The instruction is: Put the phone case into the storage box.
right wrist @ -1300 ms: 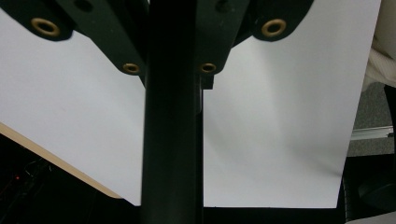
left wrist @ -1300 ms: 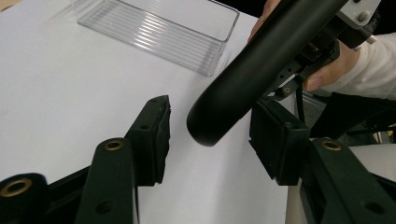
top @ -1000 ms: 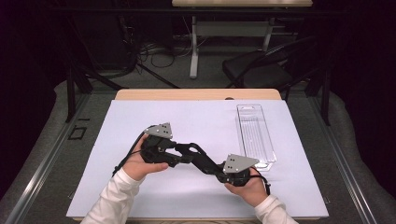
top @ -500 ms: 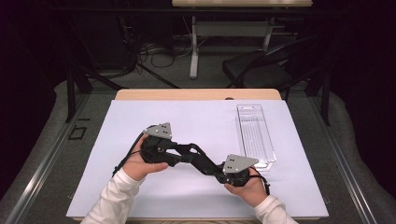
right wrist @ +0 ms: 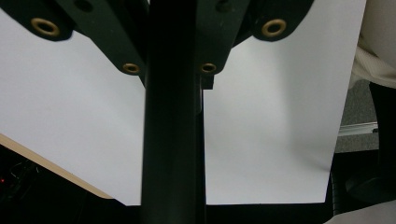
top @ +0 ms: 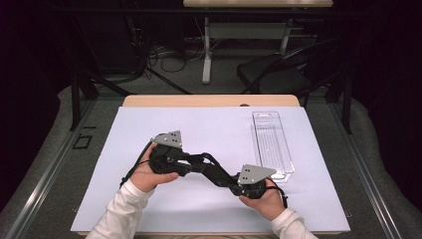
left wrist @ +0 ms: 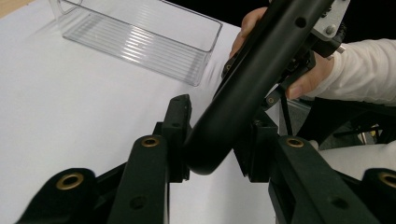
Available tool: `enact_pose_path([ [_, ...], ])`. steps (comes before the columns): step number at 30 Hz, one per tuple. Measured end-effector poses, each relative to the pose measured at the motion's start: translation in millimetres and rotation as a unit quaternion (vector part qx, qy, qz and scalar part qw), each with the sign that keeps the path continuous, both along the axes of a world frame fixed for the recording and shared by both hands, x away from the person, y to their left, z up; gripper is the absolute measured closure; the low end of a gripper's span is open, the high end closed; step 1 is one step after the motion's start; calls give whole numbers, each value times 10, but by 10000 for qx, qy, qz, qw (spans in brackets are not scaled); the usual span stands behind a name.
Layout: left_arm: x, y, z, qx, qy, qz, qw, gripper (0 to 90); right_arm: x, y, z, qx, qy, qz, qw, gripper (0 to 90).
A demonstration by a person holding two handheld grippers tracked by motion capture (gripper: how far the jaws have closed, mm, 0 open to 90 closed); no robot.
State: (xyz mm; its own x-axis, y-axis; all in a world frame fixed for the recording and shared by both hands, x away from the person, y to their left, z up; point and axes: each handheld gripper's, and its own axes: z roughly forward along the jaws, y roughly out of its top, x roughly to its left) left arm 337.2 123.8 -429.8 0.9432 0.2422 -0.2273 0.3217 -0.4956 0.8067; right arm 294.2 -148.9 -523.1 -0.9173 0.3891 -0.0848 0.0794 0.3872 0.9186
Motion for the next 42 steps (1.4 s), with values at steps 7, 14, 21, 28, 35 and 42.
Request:
enact_pose_path([
  [7,3,6,0,-30,78,-56,9999,733,3,-2,-5,5,22,-6,10000,878],
  [14,8,5,-10,2,68,-112,9999,773,7,-2,-14,-14,32,-11,10000,876],
  [21,11,5,-16,15,42,-139,9999,796,9,-3,-19,-27,47,-8,10000,872],
  [28,-3,3,-10,31,-41,-129,9999,810,9,-2,-20,-14,40,5,10000,864],
  [35,-3,4,-11,43,-36,-129,9999,813,12,1,-24,-11,59,0,10000,841],
  [42,15,16,-30,-21,129,-19,9999,814,16,3,-26,-9,64,-52,10000,805],
])
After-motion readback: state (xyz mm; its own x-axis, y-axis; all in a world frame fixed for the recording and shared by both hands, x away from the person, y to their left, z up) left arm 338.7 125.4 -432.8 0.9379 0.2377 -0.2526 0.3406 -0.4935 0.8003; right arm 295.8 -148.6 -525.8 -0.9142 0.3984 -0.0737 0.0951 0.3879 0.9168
